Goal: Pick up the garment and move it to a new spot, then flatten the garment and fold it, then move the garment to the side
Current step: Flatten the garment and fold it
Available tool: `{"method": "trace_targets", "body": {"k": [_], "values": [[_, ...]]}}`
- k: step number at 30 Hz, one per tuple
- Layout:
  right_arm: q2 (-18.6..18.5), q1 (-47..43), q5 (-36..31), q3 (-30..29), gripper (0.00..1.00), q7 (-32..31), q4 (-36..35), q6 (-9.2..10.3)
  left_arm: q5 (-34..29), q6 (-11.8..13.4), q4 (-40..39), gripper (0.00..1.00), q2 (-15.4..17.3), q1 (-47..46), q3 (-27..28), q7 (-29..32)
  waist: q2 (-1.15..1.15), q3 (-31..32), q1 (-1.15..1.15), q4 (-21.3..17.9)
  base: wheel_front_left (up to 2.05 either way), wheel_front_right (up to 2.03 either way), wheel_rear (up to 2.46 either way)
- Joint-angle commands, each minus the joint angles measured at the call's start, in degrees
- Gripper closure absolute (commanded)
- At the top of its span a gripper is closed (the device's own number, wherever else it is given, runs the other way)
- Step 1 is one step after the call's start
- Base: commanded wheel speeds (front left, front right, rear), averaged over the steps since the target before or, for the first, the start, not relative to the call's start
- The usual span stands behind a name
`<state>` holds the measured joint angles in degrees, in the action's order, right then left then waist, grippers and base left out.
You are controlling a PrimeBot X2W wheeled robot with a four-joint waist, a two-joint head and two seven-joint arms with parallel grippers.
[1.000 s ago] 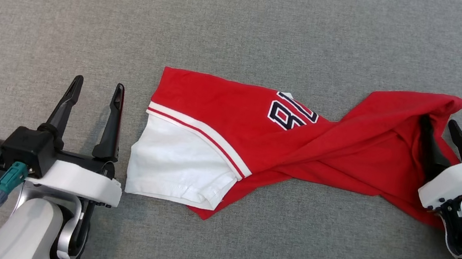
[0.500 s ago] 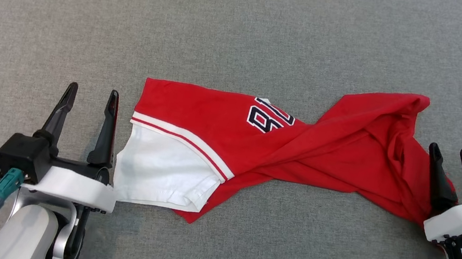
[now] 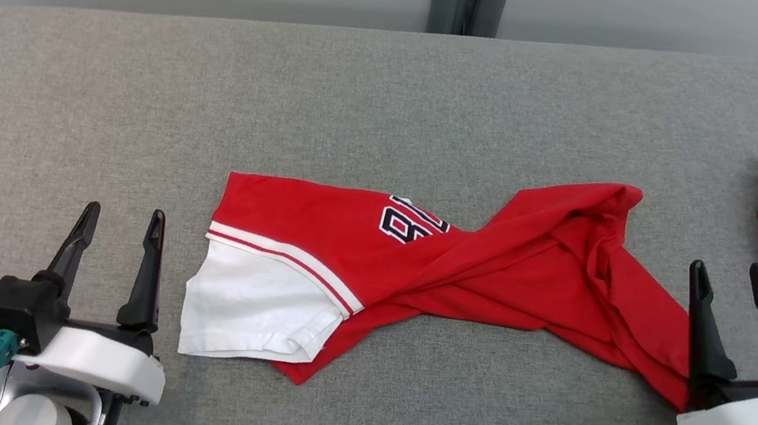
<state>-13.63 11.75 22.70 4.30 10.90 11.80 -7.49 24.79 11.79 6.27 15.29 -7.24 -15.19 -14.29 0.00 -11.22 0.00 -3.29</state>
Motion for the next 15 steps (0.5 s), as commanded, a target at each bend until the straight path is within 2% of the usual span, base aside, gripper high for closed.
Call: {"method": "trace_targets", "body": {"k": [1, 8, 15], "values": [[0.5, -2.1, -1.6, -0.9, 0.0, -1.5, -2.5, -0.02, 0.2, 0.6, -0.4, 0.0, 0.5, 1.2, 0.3, 0.2, 0.0, 1.2, 0.0, -0.2, 0.0, 0.0, 0.0], [3.9, -9.6, -6.7, -4.0, 0.0, -7.5, -12.7, -0.02, 0.9, 1.9, -2.0, 0.0, 1.3, 5.5, 0.7, 1.3, 0.0, 3.3, 0.0, -0.2, 0.0, 0.0, 0.0], [6.0, -12.4, -7.8, -5.6, 0.0, -10.4, -17.6, -0.02, 1.1, 2.5, -3.5, 0.0, 1.7, 6.8, 0.4, 2.1, 0.0, 3.7, 0.0, 0.1, 0.0, 0.0, 0.0]]}}
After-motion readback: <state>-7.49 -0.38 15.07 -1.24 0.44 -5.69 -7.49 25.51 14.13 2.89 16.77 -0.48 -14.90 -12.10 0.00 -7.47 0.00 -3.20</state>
